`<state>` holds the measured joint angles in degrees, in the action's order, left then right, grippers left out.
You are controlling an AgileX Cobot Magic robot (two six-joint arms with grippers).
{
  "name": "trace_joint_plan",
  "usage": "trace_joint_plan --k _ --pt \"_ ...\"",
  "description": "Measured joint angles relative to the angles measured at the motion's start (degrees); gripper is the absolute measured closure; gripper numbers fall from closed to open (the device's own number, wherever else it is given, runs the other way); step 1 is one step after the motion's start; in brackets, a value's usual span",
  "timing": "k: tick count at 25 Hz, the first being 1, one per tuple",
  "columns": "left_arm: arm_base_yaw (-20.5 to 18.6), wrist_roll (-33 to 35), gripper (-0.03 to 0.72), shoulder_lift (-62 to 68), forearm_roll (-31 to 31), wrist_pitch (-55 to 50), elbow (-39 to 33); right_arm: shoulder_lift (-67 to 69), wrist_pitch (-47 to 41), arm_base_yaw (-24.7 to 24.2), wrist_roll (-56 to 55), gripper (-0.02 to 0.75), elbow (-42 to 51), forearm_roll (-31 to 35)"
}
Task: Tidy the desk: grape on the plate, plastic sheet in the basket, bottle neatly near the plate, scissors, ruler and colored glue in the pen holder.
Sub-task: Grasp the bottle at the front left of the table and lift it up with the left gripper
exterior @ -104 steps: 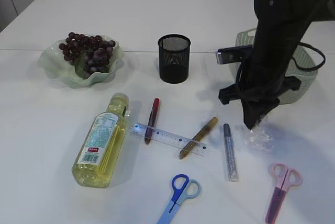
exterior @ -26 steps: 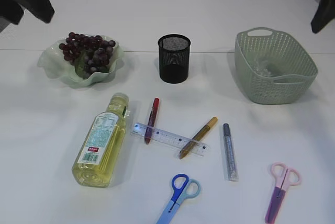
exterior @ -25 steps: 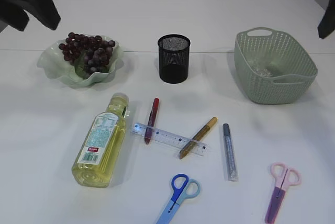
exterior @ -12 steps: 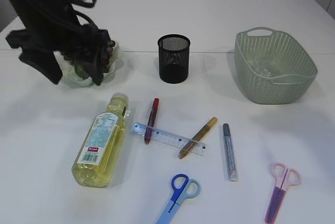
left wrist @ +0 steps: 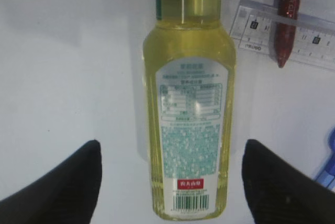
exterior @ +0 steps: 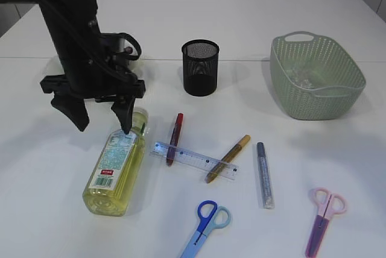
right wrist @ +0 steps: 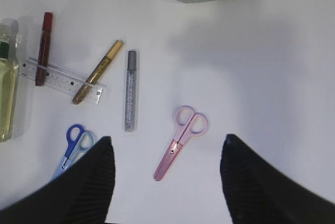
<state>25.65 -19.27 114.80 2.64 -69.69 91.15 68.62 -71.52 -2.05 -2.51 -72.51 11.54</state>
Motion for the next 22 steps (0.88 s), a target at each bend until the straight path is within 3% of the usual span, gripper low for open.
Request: trace_joint_plan --k 22 --pt "0.0 1.3 0.085 6.2 3.3 6.0 0.0 0.0 0.0 0.0 0.2 0.241 0.0 -1.0"
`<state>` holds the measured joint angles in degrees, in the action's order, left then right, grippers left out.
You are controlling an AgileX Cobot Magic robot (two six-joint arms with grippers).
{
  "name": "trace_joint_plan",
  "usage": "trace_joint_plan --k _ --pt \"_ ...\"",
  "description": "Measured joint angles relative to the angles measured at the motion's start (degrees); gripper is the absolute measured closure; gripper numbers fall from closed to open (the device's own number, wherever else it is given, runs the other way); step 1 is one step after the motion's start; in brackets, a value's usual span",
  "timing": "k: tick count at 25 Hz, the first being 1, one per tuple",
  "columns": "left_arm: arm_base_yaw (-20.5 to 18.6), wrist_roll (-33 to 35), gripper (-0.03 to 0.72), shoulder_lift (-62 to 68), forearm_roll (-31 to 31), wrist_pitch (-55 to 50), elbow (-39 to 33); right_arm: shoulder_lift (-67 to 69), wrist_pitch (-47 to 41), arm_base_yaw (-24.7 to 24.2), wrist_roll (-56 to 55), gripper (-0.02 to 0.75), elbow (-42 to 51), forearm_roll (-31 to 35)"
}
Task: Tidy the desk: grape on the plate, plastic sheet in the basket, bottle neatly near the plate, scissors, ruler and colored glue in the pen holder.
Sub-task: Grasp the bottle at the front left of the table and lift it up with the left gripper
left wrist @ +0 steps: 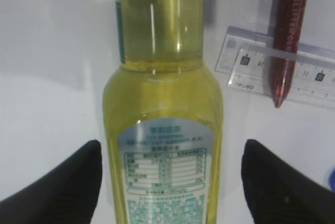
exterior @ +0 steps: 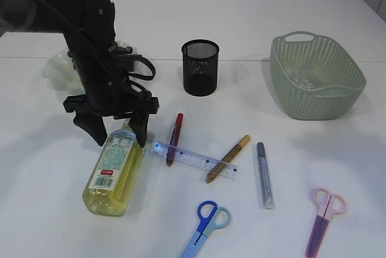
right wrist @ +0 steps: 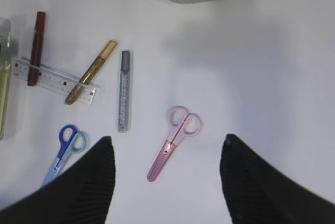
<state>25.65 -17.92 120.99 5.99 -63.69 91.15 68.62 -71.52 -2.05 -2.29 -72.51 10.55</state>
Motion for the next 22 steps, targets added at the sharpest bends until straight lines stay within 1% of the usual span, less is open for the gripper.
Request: trace_joint_plan --k 22 --pt "0.0 0.0 0.094 5.5 0.5 0.9 1.0 0.0 0.0 0.0 0.1 0.242 0.0 -0.2"
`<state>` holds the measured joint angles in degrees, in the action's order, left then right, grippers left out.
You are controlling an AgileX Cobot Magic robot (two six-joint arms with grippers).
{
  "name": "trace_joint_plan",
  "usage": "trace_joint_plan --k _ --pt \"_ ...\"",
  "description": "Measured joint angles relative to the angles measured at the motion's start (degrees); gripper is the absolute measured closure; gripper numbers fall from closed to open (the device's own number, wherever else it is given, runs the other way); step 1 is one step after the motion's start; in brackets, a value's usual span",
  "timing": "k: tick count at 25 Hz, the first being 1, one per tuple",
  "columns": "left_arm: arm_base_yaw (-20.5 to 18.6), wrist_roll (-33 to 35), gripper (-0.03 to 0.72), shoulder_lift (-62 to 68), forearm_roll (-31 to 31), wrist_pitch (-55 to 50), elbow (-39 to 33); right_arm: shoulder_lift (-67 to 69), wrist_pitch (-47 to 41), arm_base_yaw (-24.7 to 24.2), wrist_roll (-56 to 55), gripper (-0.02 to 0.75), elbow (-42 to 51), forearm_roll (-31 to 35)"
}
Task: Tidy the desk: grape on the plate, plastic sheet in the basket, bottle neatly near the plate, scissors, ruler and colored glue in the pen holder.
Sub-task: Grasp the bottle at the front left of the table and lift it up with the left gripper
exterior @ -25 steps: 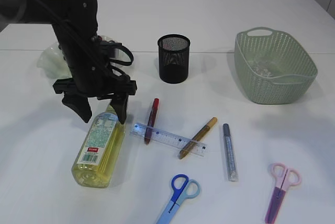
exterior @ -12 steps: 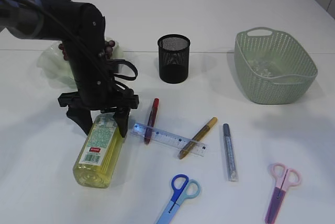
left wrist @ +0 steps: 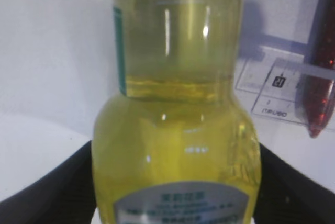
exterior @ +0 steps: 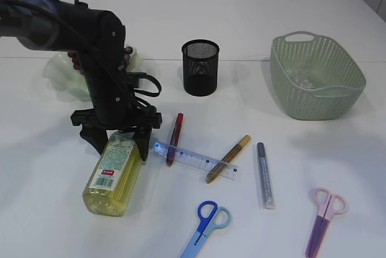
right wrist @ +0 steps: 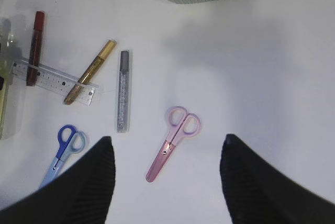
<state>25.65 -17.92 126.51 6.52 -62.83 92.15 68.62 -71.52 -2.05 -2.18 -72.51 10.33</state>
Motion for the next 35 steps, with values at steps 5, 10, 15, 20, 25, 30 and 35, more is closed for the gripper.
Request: trace_joint_plan --k 5,10,15,20,25,30,35 --pt "0.0 0.0 0.097 0.3 0.0 0.0 0.2 0.0 0.0 0.0 0.0 0.242 0.0 0.0" --pt "0.0 0.0 0.118 1.6 -0.5 -0.7 0.3 0.0 0.0 0.0 0.1 0.242 0.0 0.0" --pt "0.0 0.0 0.202 1.6 -0.9 -1.1 0.5 0.0 0.0 0.0 0.1 0.242 0.0 0.0" --pt "0.1 0.0 0.23 1.6 -1.5 -1.8 0.7 0.0 0.0 0.0 0.1 0.242 0.0 0.0" --pt "0.1 1.2 0.232 1.7 -3.4 -3.9 0.7 0.0 0.0 0.0 0.2 0.243 0.0 0.0" --pt "0.1 1.8 0.232 0.6 -6.2 -4.3 0.3 0.0 0.0 0.0 0.2 0.244 0.0 0.0" --pt "-0.5 1.6 0.232 -4.7 -9.1 -5.1 0.2 0.0 0.0 0.0 0.2 0.244 0.0 0.0"
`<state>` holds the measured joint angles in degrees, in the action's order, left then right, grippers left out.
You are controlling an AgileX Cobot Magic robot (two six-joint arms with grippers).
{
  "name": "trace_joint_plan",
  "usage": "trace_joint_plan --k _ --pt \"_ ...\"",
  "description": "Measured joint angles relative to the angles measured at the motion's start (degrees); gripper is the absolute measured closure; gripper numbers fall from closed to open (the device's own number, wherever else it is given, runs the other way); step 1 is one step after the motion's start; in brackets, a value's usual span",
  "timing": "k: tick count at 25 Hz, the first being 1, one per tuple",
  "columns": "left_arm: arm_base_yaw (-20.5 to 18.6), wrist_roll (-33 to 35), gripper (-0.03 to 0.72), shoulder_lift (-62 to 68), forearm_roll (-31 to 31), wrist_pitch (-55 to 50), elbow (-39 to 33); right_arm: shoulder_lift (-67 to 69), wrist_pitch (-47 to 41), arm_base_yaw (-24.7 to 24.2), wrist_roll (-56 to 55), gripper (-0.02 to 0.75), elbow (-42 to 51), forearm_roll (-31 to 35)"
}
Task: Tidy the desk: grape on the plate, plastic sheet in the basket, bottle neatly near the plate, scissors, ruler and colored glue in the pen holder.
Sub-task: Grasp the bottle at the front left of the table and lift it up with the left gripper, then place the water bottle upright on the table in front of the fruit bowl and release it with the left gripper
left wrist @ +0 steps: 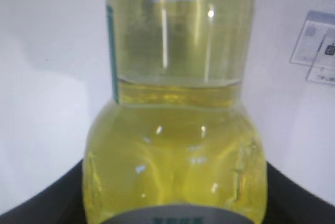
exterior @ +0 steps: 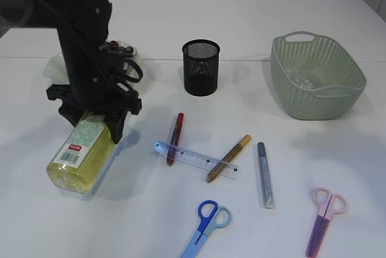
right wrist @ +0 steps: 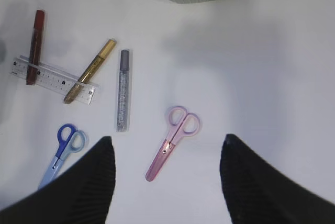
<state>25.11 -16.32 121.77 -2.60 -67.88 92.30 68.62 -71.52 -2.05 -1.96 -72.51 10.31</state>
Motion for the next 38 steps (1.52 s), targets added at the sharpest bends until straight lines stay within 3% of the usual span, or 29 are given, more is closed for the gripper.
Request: trace_joint_plan --k 7,12,19,26,34,38 --pt "-1.4 -2.7 0.232 -9.3 -1.4 -0.4 -1.7 0.0 0.0 0.0 0.0 0.244 0.0 0.0" --pt "-1.4 -7.5 0.232 -21.1 -5.5 6.0 -11.2 0.0 0.0 0.0 0.0 0.245 0.0 -0.1" --pt "-1.7 -12.3 0.233 -40.9 -12.3 24.0 -29.3 0.0 0.0 0.0 0.0 0.246 0.0 -1.7" --pt "-8.4 -13.3 0.233 -52.1 -15.0 43.9 -42.8 0.0 -0.1 0.0 0.1 0.246 0.0 -2.8" --pt "-13.9 -13.0 0.233 -53.7 -18.6 72.2 -55.2 0.0 -0.1 0.0 1.3 0.246 0.0 -2.8" --pt "-15.5 -12.1 0.233 -50.5 -19.5 79.2 -56.5 0.0 -0.1 0.0 2.0 0.246 0.0 -2.9"
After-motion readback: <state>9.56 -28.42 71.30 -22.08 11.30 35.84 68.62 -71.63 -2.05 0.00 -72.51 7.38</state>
